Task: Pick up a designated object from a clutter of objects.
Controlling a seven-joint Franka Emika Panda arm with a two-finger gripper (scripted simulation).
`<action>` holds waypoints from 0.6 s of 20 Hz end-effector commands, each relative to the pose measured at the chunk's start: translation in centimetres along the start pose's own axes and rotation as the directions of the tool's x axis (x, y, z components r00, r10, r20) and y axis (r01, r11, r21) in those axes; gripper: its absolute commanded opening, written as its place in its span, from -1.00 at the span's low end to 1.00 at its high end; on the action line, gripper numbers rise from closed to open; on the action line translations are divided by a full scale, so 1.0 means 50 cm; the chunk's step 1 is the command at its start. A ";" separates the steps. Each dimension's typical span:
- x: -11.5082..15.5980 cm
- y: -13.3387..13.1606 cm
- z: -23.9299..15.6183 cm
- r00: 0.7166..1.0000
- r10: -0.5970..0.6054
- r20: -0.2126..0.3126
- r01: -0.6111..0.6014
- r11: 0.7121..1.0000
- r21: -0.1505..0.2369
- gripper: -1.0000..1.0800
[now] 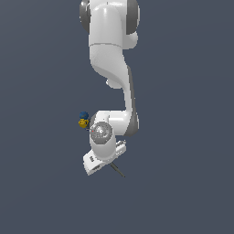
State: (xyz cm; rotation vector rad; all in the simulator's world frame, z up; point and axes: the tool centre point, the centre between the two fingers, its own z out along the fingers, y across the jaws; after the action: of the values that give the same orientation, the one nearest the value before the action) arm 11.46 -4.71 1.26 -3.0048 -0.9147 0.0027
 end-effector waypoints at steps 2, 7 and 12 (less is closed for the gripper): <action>0.002 0.002 0.009 1.000 0.000 -0.001 0.000 1.000 -0.001 0.92; 0.003 0.002 0.009 1.000 0.000 -0.001 0.000 1.000 -0.001 -1.00; 0.003 0.002 0.009 1.000 0.000 -0.001 0.000 1.000 -0.001 -1.00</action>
State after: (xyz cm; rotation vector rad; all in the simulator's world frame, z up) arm 11.63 -4.69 0.95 -3.0049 -0.9164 -0.0001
